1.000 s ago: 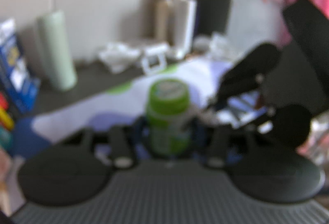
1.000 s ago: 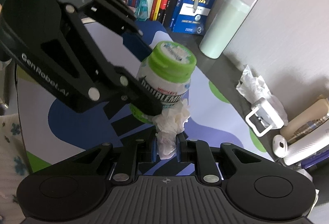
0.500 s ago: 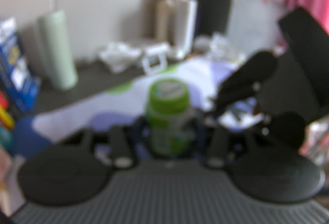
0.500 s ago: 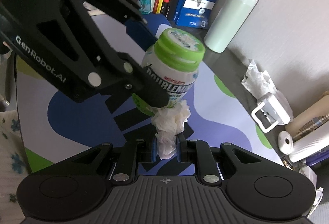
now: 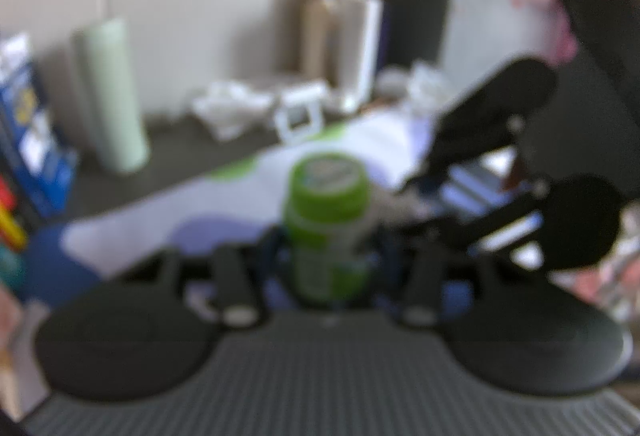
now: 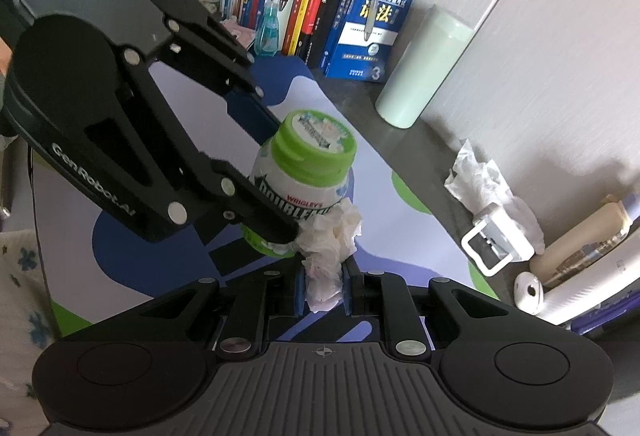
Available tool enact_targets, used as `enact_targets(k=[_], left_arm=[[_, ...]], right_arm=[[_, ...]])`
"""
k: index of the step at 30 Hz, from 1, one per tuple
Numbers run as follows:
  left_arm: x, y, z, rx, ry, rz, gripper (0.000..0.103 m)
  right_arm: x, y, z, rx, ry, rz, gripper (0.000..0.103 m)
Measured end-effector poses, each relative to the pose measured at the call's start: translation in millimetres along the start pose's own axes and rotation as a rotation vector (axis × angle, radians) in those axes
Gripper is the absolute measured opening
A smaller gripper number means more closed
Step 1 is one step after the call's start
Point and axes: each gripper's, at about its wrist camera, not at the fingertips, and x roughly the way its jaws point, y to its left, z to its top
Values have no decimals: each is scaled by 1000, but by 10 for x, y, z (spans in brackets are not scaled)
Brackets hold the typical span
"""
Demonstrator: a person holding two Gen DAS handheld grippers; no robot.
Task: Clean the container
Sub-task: 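Press the tissue against the bottle and rub it with the right gripper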
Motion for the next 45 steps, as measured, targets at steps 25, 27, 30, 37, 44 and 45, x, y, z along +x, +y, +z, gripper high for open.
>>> enact_targets(k=[25, 27, 30, 37, 44, 45], left_arm=[[-10, -6, -5, 4, 2, 1, 48], [-8, -9, -3, 4, 2, 1, 48], [-8, -9, -1, 3, 0, 0, 48], [-10, -12, 4, 4, -1, 1, 48], [-5, -9, 4, 5, -1, 1, 48], [-7, -9, 5, 5, -1, 1, 48]], right_arm=[[-4, 21, 7, 0, -12, -4, 18], [20, 29, -5, 1, -5, -1, 18], [49, 40, -24, 0, 4, 4, 18], [115, 64, -59, 0, 22, 16, 18], [199, 101, -96, -10, 45, 23, 18], [212, 107, -99, -11, 48, 24, 18]])
